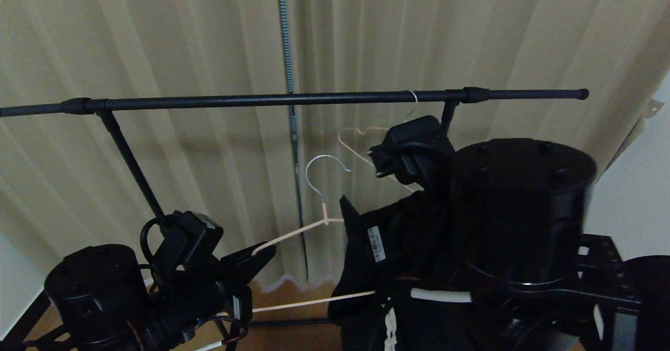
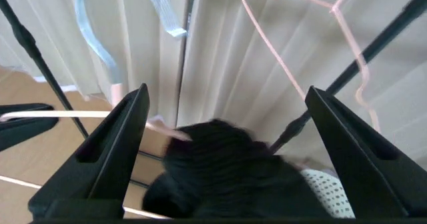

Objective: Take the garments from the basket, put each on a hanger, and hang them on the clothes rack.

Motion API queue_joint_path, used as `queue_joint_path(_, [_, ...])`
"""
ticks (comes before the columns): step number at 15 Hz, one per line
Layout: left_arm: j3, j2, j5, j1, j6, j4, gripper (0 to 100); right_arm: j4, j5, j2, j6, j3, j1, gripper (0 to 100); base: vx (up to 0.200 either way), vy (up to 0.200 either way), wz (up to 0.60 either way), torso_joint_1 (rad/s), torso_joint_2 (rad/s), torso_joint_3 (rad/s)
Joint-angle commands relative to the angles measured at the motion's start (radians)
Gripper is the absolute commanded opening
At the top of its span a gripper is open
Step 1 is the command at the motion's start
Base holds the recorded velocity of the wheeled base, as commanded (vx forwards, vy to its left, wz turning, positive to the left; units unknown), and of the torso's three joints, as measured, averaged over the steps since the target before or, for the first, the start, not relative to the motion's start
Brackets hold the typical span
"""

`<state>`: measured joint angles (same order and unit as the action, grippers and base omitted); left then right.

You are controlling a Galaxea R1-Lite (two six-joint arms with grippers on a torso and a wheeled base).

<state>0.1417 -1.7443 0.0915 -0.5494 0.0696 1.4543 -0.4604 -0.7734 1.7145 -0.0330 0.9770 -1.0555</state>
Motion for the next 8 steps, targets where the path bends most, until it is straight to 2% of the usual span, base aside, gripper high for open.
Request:
queue_joint_path(1, [-0.002, 0.002, 0.002, 0.000, -0.010, 0.015, 0, 0.008, 0.171, -0.154, 0.056, -0.081, 0.106, 100, 0.000, 0.000, 0.00, 0.000, 0.00, 0.000])
queue_joint_path(2, [-0.010, 0.002, 0.004, 0.000, -0.019, 0.029, 0, 0.011, 0.375, -0.223, 0.114, -0.135, 0.209, 100, 0.000, 0.000, 0.00, 0.000, 0.00, 0.000])
queue_joint_path(3, [-0.013, 0.002, 0.005, 0.002, -0.019, 0.031, 0, 0.013, 0.441, -0.237, 0.125, -0.152, 0.246, 100, 0.000, 0.000, 0.00, 0.000, 0.00, 0.000])
queue_joint_path(5, [-0.027, 0.002, 0.013, 0.002, -0.017, 0.031, 0, 0.023, 0.730, -0.282, 0.131, -0.198, 0.419, 100, 0.000, 0.000, 0.00, 0.000, 0.00, 0.000])
queue_joint_path(6, [-0.028, 0.002, 0.014, 0.002, -0.017, 0.031, 0, 0.036, 0.792, -0.294, 0.133, -0.204, 0.447, 100, 0.000, 0.000, 0.00, 0.000, 0.00, 0.000])
queue_joint_path(7, [-0.028, 0.000, 0.017, 0.002, -0.017, 0.031, 0, 0.082, 0.941, -0.320, 0.140, -0.204, 0.494, 100, 0.000, 0.000, 0.00, 0.000, 0.00, 0.000])
queue_joint_path(8, [-0.028, 0.000, 0.017, 0.002, -0.017, 0.031, 0, 0.137, 1.045, -0.334, 0.193, -0.198, 0.555, 100, 0.000, 0.000, 0.00, 0.000, 0.00, 0.000])
